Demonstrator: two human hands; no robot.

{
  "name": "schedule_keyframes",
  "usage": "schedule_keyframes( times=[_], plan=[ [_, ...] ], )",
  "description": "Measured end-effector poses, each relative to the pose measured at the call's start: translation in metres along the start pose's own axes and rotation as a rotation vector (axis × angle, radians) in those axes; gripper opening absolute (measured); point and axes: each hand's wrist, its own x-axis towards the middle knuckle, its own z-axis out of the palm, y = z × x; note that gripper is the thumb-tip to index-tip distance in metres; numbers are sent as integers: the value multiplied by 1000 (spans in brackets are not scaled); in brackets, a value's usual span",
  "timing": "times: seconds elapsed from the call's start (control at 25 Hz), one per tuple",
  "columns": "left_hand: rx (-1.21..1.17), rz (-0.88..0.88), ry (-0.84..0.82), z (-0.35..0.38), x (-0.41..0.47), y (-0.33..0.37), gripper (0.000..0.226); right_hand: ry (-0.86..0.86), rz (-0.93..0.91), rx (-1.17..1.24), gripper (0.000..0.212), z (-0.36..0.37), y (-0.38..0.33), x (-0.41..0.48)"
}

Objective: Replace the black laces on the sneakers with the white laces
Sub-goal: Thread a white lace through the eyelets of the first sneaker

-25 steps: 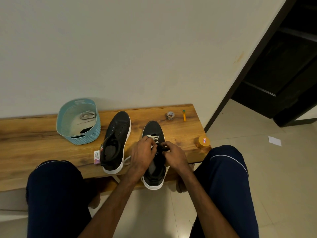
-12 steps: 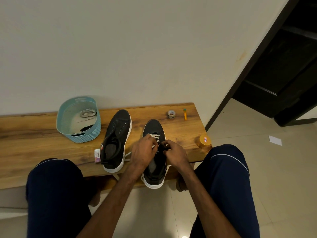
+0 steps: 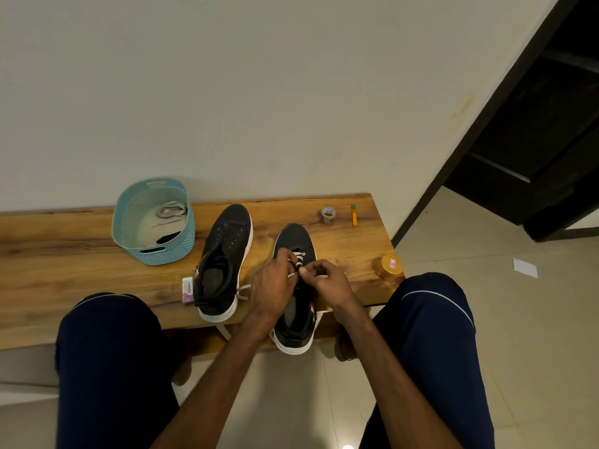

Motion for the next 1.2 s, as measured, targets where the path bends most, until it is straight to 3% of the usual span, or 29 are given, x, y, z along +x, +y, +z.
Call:
schedule_keyframes(
  times=[0.12,0.28,0.44,0.48,0.56,0.64,0.68,0.72,0.84,0.92,1.08,1.2],
  plan=[
    [-104,-46,-43,-4,-4,-14,53,48,-11,134,6,9,-2,4],
    [12,-33,37,-5,-13,-18,73,162,-59,-44,10,12,8,11],
    [-14,-199,42,-4,-19,-23,93,315,-218,-86,9,8,-9,-7],
    [-21,-233,35,-4,-20,-23,96,352,-261,23,8,4,-22,-13],
    [-33,-265,25,-2,-20,-24,99,331,-301,554,6,-17,-52,-23],
    [-43,-269,22,2,-22,-24,100,130,-305,1126,6,-45,-72,-29],
    [-45,-272,22,5,-22,-25,100,64,-289,1194,7,-56,-75,-30],
    [-47,-273,22,6,-23,-27,99,53,-244,1063,7,-62,-73,-27],
    [-62,-258,22,7,-25,-27,93,148,-174,-87,17,-45,-42,-10],
    [-85,-259,15,6,-25,-25,86,53,-180,-563,26,-20,-17,-3],
    [-91,-245,2,5,-28,-22,74,60,-229,-860,20,1,-11,-9],
    [-55,-238,-3,4,-27,-19,70,238,-261,-807,13,-26,-36,-20]
  ],
)
